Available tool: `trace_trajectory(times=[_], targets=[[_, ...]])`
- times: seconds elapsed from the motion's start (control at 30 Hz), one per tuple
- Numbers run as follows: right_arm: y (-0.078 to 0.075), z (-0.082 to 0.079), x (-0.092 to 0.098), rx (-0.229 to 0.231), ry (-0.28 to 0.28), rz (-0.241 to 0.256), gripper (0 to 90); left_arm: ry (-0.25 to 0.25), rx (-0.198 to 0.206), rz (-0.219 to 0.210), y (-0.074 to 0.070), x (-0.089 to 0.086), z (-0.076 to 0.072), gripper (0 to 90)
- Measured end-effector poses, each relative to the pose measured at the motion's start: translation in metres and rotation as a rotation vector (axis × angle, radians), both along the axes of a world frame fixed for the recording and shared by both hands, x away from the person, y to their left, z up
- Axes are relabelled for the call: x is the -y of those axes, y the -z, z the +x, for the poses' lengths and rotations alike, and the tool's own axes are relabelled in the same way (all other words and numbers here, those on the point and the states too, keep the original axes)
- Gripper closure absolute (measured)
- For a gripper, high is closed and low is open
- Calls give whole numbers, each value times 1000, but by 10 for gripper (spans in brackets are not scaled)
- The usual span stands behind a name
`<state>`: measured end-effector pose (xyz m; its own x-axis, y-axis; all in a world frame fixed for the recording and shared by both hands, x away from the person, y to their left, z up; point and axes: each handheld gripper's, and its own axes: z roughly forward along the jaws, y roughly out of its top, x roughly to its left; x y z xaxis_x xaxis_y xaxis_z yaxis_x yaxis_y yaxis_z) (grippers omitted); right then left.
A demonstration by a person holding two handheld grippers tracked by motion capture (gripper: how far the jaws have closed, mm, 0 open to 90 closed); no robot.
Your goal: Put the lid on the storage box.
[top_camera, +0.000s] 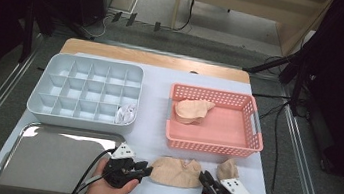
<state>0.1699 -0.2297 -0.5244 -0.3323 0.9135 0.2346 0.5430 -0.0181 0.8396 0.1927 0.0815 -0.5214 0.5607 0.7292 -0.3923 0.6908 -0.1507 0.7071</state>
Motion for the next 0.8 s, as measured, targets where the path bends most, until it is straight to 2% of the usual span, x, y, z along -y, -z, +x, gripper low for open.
trace_trajectory(times=[0.1,0.2,0.3,0.4,0.47,0.53,0.6,0.7,0.8], targets=[[-18,-8,18,56,61,9,683,14,11,-19,-3,-6,-3,586],[-26,-12,40,119,161,8,586,17,29,-32,-5,-12,-7,563],[-20,-6,56,85,227,6,525,20,26,-58,-7,-14,-8,559],[-5,6,61,8,219,19,484,24,32,-65,-8,-15,-8,555],[2,10,60,-27,200,21,516,30,34,-61,-8,-16,-9,562],[7,11,56,-48,198,-1,648,32,36,-54,-7,-16,-10,568],[8,11,54,-46,183,3,770,30,37,-54,-6,-17,-10,581],[2,7,53,-22,184,5,824,21,34,-60,-4,-18,-10,587],[-10,-2,48,35,180,10,827,19,34,-63,-4,-18,-11,595]])
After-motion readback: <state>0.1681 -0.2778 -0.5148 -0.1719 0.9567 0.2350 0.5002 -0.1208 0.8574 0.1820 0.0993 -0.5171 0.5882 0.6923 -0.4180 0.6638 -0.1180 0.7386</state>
